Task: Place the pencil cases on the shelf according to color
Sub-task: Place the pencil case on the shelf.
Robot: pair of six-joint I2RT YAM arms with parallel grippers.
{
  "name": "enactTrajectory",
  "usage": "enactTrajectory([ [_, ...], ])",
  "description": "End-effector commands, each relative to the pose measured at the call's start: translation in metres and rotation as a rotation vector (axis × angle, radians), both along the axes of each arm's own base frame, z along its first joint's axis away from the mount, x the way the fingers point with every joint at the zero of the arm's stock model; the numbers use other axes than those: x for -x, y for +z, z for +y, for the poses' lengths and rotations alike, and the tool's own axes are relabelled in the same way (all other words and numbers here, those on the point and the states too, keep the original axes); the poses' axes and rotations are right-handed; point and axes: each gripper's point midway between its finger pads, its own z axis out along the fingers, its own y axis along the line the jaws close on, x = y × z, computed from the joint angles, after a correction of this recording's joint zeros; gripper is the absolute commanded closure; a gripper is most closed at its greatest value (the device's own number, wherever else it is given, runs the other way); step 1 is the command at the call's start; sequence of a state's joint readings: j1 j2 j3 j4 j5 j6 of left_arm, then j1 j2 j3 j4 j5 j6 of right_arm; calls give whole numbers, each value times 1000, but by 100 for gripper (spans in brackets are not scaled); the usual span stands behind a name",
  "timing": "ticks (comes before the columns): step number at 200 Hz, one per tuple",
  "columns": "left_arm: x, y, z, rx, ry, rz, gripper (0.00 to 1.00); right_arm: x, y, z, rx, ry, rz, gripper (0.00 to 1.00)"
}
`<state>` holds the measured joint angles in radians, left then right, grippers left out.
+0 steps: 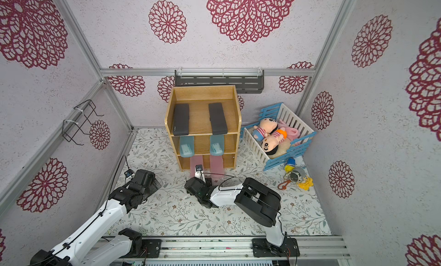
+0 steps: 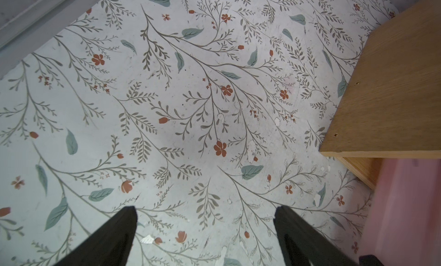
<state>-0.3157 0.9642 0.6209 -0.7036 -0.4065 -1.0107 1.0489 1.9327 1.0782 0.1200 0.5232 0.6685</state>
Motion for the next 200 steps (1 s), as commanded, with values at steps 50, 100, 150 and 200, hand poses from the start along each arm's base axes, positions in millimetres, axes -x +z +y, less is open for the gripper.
enactTrajectory([
  [50, 0, -3, 3, -5, -1, -6, 3, 13, 40, -18, 13, -5, -18, 1],
  [100, 4, -6, 4, -1, 2, -10, 3, 52, 26, -43, 52, 43, 56, 30],
  [150, 2, -13, 0, 27, -2, -12, 3, 53, -15, -15, 82, 142, 124, 51],
  [200, 3, -12, -1, 29, -6, -14, 3, 18, -22, -13, 81, 86, 99, 50],
])
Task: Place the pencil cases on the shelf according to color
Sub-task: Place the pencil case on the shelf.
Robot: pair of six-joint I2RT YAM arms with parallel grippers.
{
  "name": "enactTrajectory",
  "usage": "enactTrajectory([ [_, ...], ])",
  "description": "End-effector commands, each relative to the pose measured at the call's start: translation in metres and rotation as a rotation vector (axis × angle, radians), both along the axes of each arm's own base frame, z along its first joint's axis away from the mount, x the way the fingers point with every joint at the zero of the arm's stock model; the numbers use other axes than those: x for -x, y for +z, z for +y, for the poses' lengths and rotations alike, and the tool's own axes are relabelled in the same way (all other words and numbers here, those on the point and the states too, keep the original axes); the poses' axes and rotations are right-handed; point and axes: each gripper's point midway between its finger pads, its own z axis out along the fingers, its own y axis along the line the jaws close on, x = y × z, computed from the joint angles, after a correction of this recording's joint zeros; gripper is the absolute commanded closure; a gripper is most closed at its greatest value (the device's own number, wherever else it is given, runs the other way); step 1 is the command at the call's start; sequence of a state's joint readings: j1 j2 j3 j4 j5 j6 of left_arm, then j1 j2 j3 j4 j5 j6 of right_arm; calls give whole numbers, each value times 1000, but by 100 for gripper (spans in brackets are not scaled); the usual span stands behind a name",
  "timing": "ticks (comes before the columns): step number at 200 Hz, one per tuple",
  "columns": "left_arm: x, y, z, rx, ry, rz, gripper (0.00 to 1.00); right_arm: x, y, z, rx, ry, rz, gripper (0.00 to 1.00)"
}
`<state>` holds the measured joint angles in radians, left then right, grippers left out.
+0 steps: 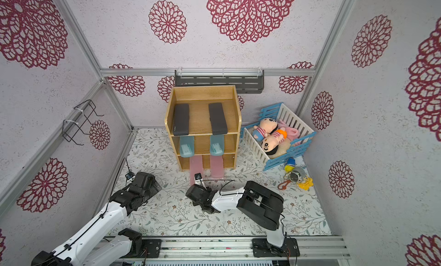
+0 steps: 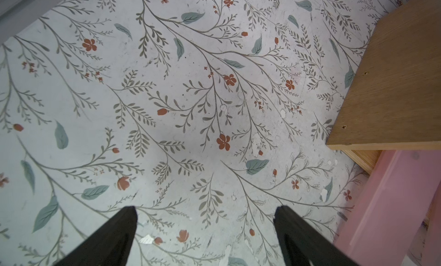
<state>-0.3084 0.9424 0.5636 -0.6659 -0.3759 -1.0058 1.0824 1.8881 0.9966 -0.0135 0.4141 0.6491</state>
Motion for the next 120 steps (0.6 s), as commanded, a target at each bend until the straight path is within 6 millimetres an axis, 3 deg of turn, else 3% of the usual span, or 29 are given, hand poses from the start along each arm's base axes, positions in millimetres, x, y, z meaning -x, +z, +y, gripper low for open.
enactTrajectory([
  [1, -3, 2, 1, 5, 6, -21, 3, -29, 14, 3, -44, -37, -48, 50],
  [48, -3, 1, 2, -3, 2, -18, 3, -61, 28, 12, -23, -26, -101, 45],
  [96, -4, 1, 3, -18, 6, -10, 3, -69, 40, 22, -31, -23, -120, 39],
  [104, -5, 1, 4, -24, 4, -11, 3, -68, 43, 20, -34, -23, -122, 34],
  [120, -7, 5, 6, -46, -3, -21, 3, -62, 57, 13, -42, -21, -139, 14],
])
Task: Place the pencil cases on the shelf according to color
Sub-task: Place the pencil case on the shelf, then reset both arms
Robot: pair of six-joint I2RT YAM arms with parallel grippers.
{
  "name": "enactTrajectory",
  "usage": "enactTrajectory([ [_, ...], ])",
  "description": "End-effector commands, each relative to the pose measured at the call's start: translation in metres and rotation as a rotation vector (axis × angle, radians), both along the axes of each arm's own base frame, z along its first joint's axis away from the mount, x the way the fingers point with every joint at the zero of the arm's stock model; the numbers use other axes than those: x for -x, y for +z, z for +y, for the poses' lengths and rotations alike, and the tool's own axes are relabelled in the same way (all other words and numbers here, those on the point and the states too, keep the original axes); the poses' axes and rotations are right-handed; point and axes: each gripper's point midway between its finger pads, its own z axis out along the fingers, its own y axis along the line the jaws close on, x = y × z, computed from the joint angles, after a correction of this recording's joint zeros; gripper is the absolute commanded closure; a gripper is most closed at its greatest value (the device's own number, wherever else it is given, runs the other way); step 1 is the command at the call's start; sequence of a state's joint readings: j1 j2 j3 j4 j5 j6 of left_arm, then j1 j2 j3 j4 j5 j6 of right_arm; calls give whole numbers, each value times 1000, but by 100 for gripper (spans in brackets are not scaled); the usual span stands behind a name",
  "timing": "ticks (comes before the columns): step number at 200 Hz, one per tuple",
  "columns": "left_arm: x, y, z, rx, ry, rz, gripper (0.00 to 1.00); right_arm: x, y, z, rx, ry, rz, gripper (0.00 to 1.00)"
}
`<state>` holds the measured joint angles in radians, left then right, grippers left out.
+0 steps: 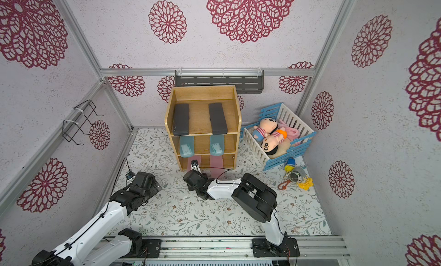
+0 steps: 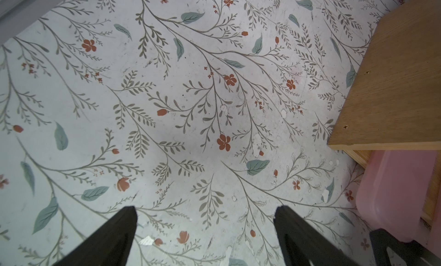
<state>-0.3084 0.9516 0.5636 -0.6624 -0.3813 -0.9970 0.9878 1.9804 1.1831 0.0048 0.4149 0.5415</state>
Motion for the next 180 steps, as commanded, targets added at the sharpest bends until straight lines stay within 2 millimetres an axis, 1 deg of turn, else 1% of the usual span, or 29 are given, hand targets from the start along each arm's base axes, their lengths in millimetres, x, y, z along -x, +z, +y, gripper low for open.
enactTrajectory([
  [1, -6, 6, 6, -36, 0, -27, 3, 2, 30, -7, -14, 0, -48, 13],
  [20, -9, 16, 9, -70, -13, -49, 3, 13, 50, -27, -30, -10, -72, 1],
  [26, -11, 20, 9, -81, -20, -60, 3, 16, 55, -32, -34, -10, -83, 1],
  [38, -13, 30, 13, -107, -18, -91, 3, 25, 69, -48, -38, -10, -114, 1],
  [49, -16, 43, 20, -138, 8, -136, 3, 31, 82, -69, -34, -37, -154, 1],
  [60, -22, 57, 25, -169, 15, -201, 3, 36, 100, -95, -31, -80, -227, 1],
  [61, -23, 59, 25, -171, 15, -210, 3, 36, 100, -95, -31, -80, -227, 1],
  [68, -27, 68, 28, -183, 30, -259, 3, 37, 109, -112, -13, -110, -279, 1],
  [77, -33, 79, 32, -212, 43, -309, 3, 37, 120, -137, 14, -174, -344, 1],
  [86, -38, 89, 37, -263, 53, -352, 3, 35, 135, -164, 51, -244, -426, 1],
  [92, -41, 96, 43, -305, 70, -370, 3, 35, 138, -184, 88, -284, -471, 1],
  [99, -42, 102, 51, -363, 98, -381, 3, 32, 142, -202, 111, -311, -520, 1],
  [112, -46, 111, 66, -458, 156, -400, 3, 20, 144, -236, 147, -346, -565, 1],
  [129, -52, 113, 85, -579, 230, -436, 3, 2, 142, -291, 130, -479, -585, 1],
  [131, -52, 108, 87, -599, 229, -427, 3, 1, 140, -297, 129, -490, -584, 1],
  [133, -54, 109, 89, -612, 234, -441, 3, 0, 139, -304, 129, -503, -584, 1],
  [134, -54, 108, 89, -621, 236, -448, 3, -1, 138, -306, 128, -505, -583, 1],
  [135, -56, 113, 90, -626, 243, -464, 3, -1, 138, -309, 126, -509, -583, 1],
  [141, -58, 111, 95, -655, 254, -465, 3, -4, 136, -322, 115, -537, -591, 1],
  [147, -61, 112, 96, -668, 237, -454, 3, -6, 132, -339, 113, -571, -597, 1],
  [149, -62, 112, 97, -673, 234, -452, 3, -7, 134, -343, 114, -580, -607, 1],
  [155, -67, 111, 97, -689, 196, -444, 3, -10, 133, -353, 119, -592, -605, 1],
  [163, -77, 102, 93, -680, 111, -446, 3, -10, 132, -364, 139, -607, -626, 1],
  [178, -85, 84, 94, -643, 68, -499, 3, -7, 131, -381, 145, -630, -682, 1],
  [180, -84, 79, 95, -639, 66, -497, 3, -7, 131, -383, 142, -633, -689, 1],
])
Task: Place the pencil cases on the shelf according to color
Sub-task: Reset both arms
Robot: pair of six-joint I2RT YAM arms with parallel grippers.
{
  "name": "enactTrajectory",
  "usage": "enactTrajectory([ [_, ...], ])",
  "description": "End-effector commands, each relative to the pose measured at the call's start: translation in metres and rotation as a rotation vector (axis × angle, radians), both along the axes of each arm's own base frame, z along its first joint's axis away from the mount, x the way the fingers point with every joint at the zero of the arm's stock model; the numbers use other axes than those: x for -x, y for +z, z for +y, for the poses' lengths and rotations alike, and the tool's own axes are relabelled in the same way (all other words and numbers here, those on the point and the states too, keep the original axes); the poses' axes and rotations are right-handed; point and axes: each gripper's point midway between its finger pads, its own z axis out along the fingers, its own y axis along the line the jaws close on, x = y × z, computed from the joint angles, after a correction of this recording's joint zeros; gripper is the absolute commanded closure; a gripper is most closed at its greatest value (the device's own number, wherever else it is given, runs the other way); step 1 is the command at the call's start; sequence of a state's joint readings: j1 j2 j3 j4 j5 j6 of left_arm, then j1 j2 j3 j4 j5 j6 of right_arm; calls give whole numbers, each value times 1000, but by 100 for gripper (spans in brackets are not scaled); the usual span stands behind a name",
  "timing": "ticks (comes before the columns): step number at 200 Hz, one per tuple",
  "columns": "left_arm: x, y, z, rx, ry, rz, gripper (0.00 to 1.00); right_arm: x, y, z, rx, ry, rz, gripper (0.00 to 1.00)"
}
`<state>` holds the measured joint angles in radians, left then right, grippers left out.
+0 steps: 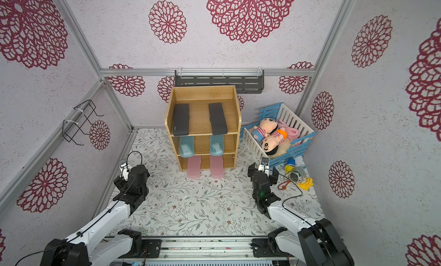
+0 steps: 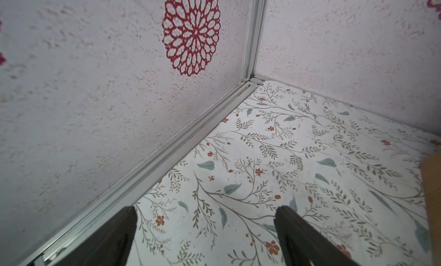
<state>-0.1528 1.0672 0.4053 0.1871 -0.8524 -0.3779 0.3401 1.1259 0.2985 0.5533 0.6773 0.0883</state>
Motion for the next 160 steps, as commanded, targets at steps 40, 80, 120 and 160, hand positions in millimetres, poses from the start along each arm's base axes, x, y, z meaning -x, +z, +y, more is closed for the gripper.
enactTrajectory([
  [40, -31, 3, 16, -33, -71, -195, 3, -14, 21, -18, 43, 88, -230, 1],
  [80, -75, -11, 17, -93, -148, -155, 3, -53, 6, 7, 26, 246, -167, 1],
  [120, -83, -30, 19, -19, -222, -124, 3, -32, 3, -21, -56, 168, -260, 1],
  [160, -83, -32, 19, -5, -224, -107, 3, -32, 5, -18, -35, 164, -265, 1],
])
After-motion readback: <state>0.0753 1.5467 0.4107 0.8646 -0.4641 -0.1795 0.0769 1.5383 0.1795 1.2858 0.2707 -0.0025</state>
